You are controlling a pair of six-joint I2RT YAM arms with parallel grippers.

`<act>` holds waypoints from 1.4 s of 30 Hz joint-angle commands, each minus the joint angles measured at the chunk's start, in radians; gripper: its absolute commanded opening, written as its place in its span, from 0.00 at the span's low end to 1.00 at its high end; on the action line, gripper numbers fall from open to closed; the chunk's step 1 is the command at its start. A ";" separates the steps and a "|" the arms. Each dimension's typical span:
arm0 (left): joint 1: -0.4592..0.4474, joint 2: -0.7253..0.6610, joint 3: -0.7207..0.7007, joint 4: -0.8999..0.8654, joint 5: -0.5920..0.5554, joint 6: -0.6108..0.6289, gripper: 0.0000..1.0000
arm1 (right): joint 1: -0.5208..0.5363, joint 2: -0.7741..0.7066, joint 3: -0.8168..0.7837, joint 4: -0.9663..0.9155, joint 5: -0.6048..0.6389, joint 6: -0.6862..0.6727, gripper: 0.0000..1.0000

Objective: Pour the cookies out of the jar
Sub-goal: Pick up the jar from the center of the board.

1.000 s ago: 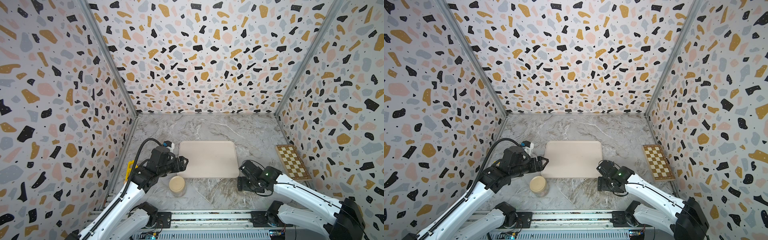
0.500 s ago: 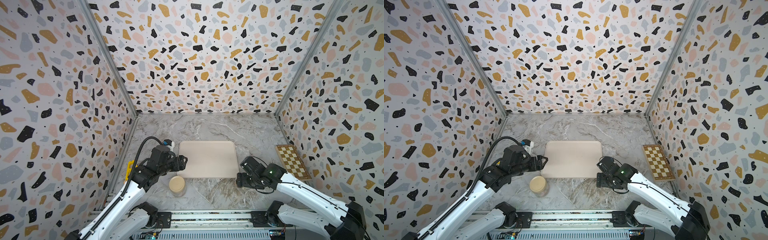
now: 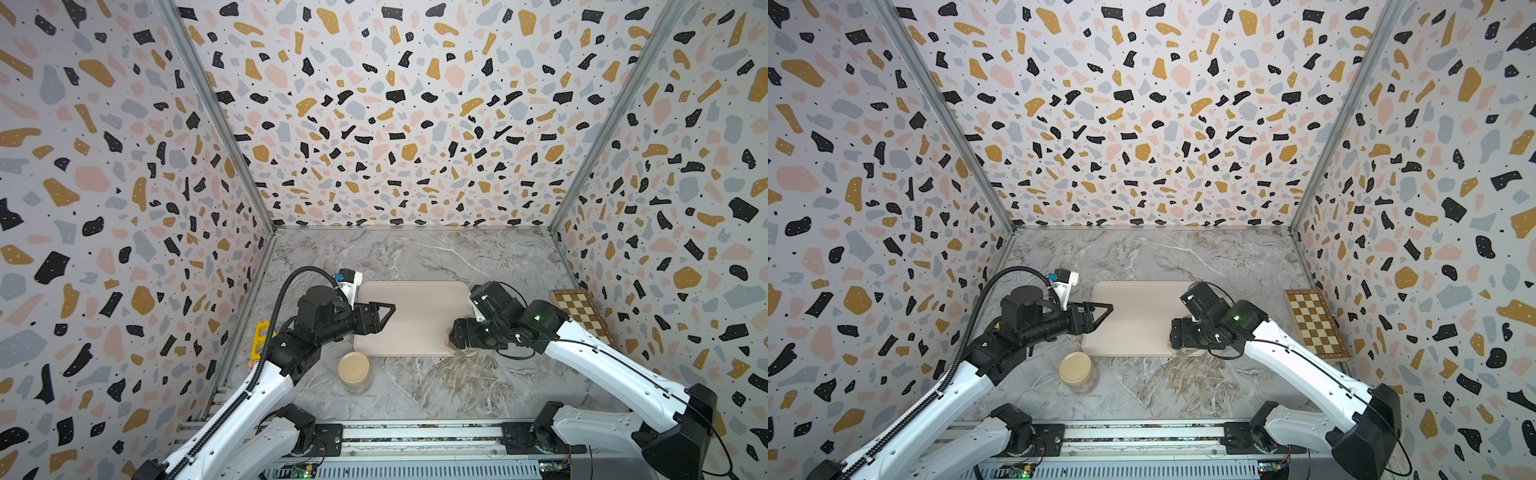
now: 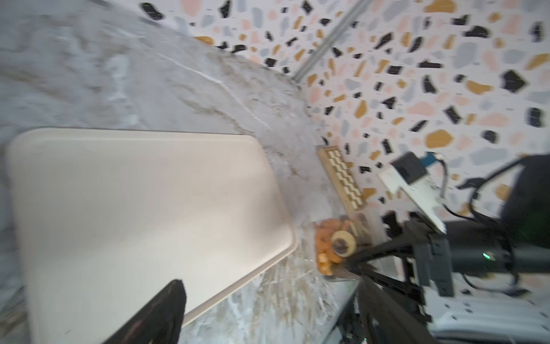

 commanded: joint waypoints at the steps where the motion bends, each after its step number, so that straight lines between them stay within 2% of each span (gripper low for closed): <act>1: 0.006 0.007 -0.018 0.250 0.242 -0.066 0.82 | -0.005 0.020 0.116 0.043 -0.071 -0.074 0.69; 3: 0.005 0.018 -0.017 0.225 0.260 -0.034 0.79 | -0.030 0.033 0.148 0.038 -0.100 -0.099 0.69; 7: 0.007 0.071 -0.055 0.357 0.377 -0.091 0.75 | -0.113 0.025 0.157 0.079 -0.226 -0.124 0.69; 10: 0.007 0.118 -0.068 0.470 0.392 -0.217 0.77 | -0.142 0.016 0.169 0.101 -0.270 -0.126 0.69; 13: 0.013 0.188 -0.081 0.627 0.388 -0.405 0.79 | -0.148 0.015 0.182 0.105 -0.275 -0.126 0.69; 15: 0.020 0.246 -0.083 0.697 0.391 -0.521 0.76 | -0.152 0.011 0.181 0.107 -0.280 -0.125 0.69; 17: 0.024 0.326 -0.106 0.867 0.415 -0.651 0.73 | -0.159 0.003 0.173 0.111 -0.288 -0.126 0.69; 19: 0.031 0.400 -0.163 1.186 0.405 -0.814 0.68 | -0.163 -0.004 0.163 0.118 -0.295 -0.126 0.69; 21: 0.037 0.437 -0.212 1.346 0.370 -0.861 0.65 | -0.170 -0.011 0.157 0.123 -0.306 -0.127 0.69; 23: 0.036 0.434 -0.262 1.356 0.319 -0.810 0.66 | -0.181 -0.016 0.156 0.124 -0.319 -0.130 0.69; 25: 0.022 0.375 -0.316 1.263 0.246 -0.684 0.69 | -0.189 -0.017 0.166 0.118 -0.327 -0.137 0.69; 26: 0.011 0.334 -0.318 1.155 0.230 -0.609 0.73 | -0.189 -0.016 0.172 0.116 -0.332 -0.140 0.69; 29: -0.078 0.132 -0.229 0.646 0.142 -0.258 0.77 | -0.189 -0.009 0.183 0.111 -0.348 -0.144 0.69; 31: -0.172 0.018 -0.165 0.377 -0.003 0.020 0.81 | -0.190 -0.005 0.184 0.118 -0.376 -0.143 0.69; 32: -0.204 -0.021 -0.162 0.327 -0.086 0.095 0.82 | -0.192 -0.004 0.185 0.122 -0.385 -0.142 0.69; 33: -0.225 -0.066 -0.180 0.312 -0.154 0.148 0.85 | -0.192 -0.005 0.189 0.123 -0.397 -0.142 0.69; 36: -0.233 -0.152 -0.257 0.383 -0.255 0.217 0.90 | -0.194 0.000 0.207 0.127 -0.426 -0.142 0.69; 38: -0.234 -0.159 -0.279 0.422 -0.261 0.257 0.90 | -0.194 0.000 0.215 0.135 -0.459 -0.141 0.69; 42: -0.233 -0.096 -0.285 0.568 -0.194 0.309 0.89 | -0.193 0.001 0.216 0.153 -0.538 -0.139 0.69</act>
